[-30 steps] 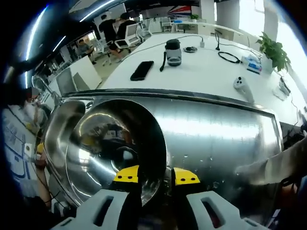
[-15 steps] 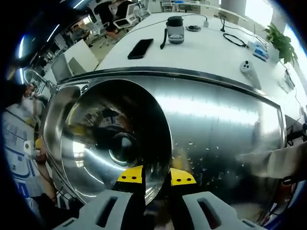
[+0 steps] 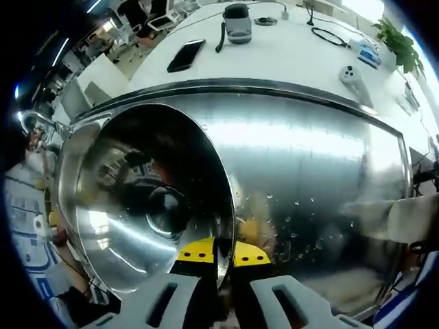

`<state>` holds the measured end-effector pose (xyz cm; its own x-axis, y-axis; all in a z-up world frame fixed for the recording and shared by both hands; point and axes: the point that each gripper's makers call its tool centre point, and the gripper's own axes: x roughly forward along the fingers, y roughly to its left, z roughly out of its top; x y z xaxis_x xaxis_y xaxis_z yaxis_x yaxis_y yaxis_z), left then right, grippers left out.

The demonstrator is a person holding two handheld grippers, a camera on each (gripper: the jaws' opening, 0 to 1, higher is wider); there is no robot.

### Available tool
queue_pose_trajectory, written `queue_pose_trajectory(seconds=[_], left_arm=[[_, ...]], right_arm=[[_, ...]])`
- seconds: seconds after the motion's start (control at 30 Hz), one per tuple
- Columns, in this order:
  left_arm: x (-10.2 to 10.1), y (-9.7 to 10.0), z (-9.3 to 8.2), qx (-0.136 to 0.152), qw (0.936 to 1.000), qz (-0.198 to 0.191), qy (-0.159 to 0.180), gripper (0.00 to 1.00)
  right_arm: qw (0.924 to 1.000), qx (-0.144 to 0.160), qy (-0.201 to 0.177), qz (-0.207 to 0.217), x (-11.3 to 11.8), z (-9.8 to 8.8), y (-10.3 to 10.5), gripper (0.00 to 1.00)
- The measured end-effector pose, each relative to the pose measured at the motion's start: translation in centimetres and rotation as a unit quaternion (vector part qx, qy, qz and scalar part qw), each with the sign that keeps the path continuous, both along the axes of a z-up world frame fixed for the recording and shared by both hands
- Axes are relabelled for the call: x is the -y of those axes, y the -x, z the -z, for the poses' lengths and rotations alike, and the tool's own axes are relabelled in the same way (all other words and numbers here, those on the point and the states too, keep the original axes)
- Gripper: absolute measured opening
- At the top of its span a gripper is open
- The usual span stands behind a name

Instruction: Pick up bowl with dirty water move over sink pour dirty water into sink return bowl to place

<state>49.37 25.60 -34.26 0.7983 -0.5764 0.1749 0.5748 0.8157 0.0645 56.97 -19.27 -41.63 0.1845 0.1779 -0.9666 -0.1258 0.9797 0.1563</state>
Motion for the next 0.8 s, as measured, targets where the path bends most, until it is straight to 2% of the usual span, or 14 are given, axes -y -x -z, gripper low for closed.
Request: queue_pose_trajectory(seconds=[0.1,0.3,0.4,0.5,0.8], left_arm=[[0.1,0.0,0.1,0.0,1.0,0.002,-0.003,0.48],[0.1,0.1,0.0,0.0,1.0,0.004,-0.002,0.48],[0.2,0.1,0.0,0.0,1.0,0.005,-0.003,0.48],[0.2,0.1,0.1,0.0,1.0,0.006,-0.006,0.48],[0.2,0.1,0.1,0.0,1.0,0.005,-0.005,0.48]], right_arm=[[1.0,-0.001,0.006,-0.007,0.9,-0.1,-1.0,0.01],[1.0,-0.006,-0.002,0.001,0.8,-0.1,-0.6,0.0],[1.0,0.0,-0.005,-0.002,0.5,-0.1,-0.3,0.0],[0.9997,0.015,0.0,-0.021,0.2,-0.1,-0.1,0.0],[0.9993,0.03,-0.001,-0.022,0.2,-0.3,-0.7,0.0]])
